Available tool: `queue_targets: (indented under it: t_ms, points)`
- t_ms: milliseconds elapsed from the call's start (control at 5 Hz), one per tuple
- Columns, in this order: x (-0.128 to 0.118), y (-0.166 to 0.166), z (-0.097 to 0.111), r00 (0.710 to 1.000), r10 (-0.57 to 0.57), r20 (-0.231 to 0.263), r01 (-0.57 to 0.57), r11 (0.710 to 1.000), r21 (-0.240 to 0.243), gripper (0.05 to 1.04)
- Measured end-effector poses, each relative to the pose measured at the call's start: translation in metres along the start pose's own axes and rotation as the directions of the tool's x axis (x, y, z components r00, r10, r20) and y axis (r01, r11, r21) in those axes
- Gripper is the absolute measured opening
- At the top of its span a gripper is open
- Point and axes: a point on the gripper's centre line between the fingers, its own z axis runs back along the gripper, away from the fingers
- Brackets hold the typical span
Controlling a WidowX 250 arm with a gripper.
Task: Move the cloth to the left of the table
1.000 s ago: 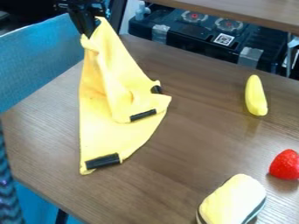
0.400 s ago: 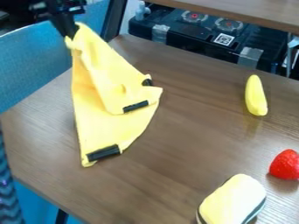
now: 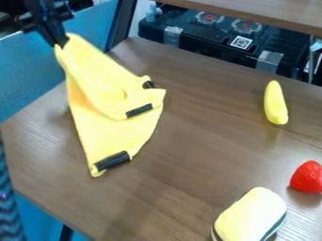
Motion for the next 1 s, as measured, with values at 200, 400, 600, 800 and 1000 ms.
queue_targets:
  t_ms: [200, 400, 600, 800, 1000]
  points:
    - [-0.007, -0.008, -0.012, 0.997, -0.076, 0.024, 0.074, 0.994, 0.083, 0.469]
    - [-0.01, -0.022, -0.009, 0.983, -0.175, 0.058, 0.164, 0.972, 0.169, 0.771]
    - [-0.014, -0.029, -0.017, 0.98, -0.196, 0.043, 0.185, 0.965, 0.188, 0.993]
    - [-0.026, -0.043, 0.006, 0.963, -0.267, 0.025, 0.259, 0.951, 0.172, 1.001]
    - [-0.057, -0.072, 0.016, 0.915, -0.402, -0.035, 0.401, 0.895, 0.196, 1.001]
